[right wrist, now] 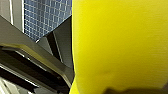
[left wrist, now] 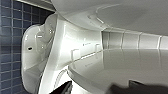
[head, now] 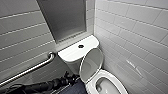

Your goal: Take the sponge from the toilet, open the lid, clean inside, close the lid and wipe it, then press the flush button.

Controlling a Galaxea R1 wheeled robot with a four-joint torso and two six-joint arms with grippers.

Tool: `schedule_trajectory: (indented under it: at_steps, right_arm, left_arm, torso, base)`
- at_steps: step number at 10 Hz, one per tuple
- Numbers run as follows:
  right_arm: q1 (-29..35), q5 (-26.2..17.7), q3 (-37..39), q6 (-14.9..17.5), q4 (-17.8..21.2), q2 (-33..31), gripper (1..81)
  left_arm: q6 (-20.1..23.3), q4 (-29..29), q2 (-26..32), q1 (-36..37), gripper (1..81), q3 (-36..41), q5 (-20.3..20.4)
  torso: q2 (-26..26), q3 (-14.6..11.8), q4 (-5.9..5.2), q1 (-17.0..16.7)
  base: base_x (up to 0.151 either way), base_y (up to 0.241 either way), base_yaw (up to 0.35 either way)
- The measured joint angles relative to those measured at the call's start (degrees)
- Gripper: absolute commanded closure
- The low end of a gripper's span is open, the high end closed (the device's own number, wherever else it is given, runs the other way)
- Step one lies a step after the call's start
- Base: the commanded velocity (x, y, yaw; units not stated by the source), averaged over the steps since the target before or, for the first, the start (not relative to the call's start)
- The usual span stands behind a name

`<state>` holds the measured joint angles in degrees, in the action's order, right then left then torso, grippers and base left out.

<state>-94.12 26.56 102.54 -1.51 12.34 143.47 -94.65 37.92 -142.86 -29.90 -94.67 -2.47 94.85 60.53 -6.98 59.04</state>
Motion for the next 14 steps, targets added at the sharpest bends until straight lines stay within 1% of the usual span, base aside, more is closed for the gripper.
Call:
schedule_trajectory:
  at_steps: [2, 4, 5, 7, 8, 10, 12, 14]
  right_arm:
    - [0.0, 0.0, 0.1, 0.0, 0.0, 0.0, 81.1]
    - [0.5, -0.1, 0.2, 0.0, 0.0, 0.0, 81.1]
    - [0.6, -0.1, 0.2, -0.1, 0.0, 0.0, 81.1]
    - [0.7, -0.1, 0.1, -0.2, 0.0, 0.0, 81.1]
    - [0.8, -0.3, 0.1, -0.3, 0.0, 0.1, 81.1]
    - [1.3, -0.7, 0.1, -0.3, 0.0, 0.7, 81.1]
    - [1.3, -1.0, 0.6, -0.3, 0.0, 1.2, 81.1]
    - [1.3, -1.4, 4.0, -0.3, 0.0, 3.3, 81.1]
  left_arm:
    - [0.1, 1.4, -0.4, -1.3, 1.0, 3.4, -1.4]
    - [0.3, 4.4, -1.1, -6.4, 1.0, 5.1, -2.2]
    - [0.3, 6.4, 0.2, -8.9, 1.0, 5.3, -2.7]
    - [0.3, 11.8, 5.3, -14.4, 1.0, 5.4, -3.2]
    - [0.3, 15.0, 6.9, -18.6, 1.0, 5.4, -3.8]
    - [0.3, 22.4, 8.3, -27.3, 1.0, 5.2, -3.8]
    - [0.3, 30.1, 8.7, -35.8, 1.0, 1.5, -3.3]
    - [0.3, 35.4, 7.0, -42.3, 1.0, -5.5, -1.9]
  torso:
    - [0.0, 0.0, 0.00, 0.0]
    - [0.0, 0.0, 0.00, 0.0]
    - [0.0, 0.0, 0.00, 0.0]
    - [0.0, 0.0, 0.00, 0.0]
    - [0.0, 0.0, 0.00, 0.0]
    - [0.0, 0.0, 0.00, 0.0]
    - [0.0, 0.0, 0.00, 0.0]
    - [0.0, 0.0, 0.00, 0.0]
  base:
    - [0.000, 0.000, 0.000]
    - [0.000, 0.000, 0.000]
    - [0.000, 0.000, 0.000]
    - [0.000, 0.000, 0.000]
    - [0.000, 0.000, 0.000]
    - [0.000, 0.000, 0.000]
    - [0.000, 0.000, 0.000]
    - [0.000, 0.000, 0.000]
